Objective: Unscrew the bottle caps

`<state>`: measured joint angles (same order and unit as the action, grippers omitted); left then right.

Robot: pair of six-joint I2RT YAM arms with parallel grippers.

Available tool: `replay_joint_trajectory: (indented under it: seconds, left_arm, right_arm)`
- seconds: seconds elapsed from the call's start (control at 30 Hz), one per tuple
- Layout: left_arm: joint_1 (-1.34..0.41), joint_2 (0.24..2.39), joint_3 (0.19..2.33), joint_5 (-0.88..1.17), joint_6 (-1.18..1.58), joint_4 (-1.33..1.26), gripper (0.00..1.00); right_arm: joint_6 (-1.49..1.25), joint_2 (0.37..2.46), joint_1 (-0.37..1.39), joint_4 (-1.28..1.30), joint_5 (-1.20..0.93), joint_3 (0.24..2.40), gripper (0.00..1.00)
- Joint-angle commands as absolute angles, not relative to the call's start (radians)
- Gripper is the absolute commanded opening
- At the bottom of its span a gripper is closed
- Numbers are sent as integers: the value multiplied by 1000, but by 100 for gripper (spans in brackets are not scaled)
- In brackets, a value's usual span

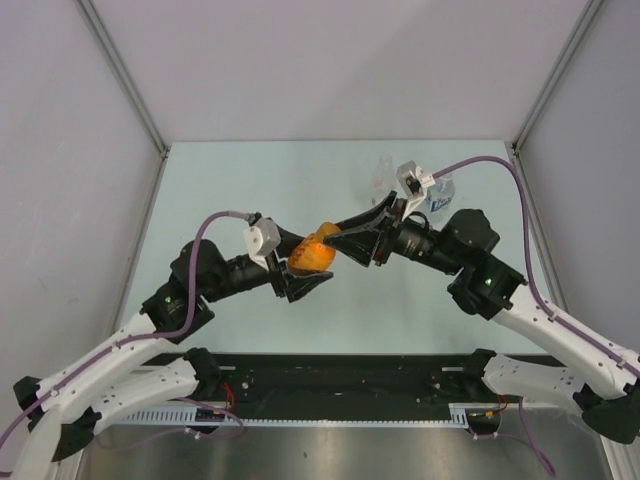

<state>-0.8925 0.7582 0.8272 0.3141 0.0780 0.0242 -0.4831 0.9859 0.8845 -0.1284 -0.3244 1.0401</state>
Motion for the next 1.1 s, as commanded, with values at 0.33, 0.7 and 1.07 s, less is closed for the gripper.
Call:
replay_joint_trajectory:
  seconds: [0.33, 0.7, 1.07]
  left_arm:
    - [-839, 936, 902, 1124, 405, -285, 0]
    - [-830, 972, 905, 1235, 469, -376, 0]
    - [-830, 1003, 905, 1269, 485, -402, 0]
  right_arm:
    - [-298, 937, 896, -235, -814, 1005, 0]
    - [-282, 934, 876, -235, -1017, 1005, 0]
    - [-253, 939, 870, -216, -1111, 1006, 0]
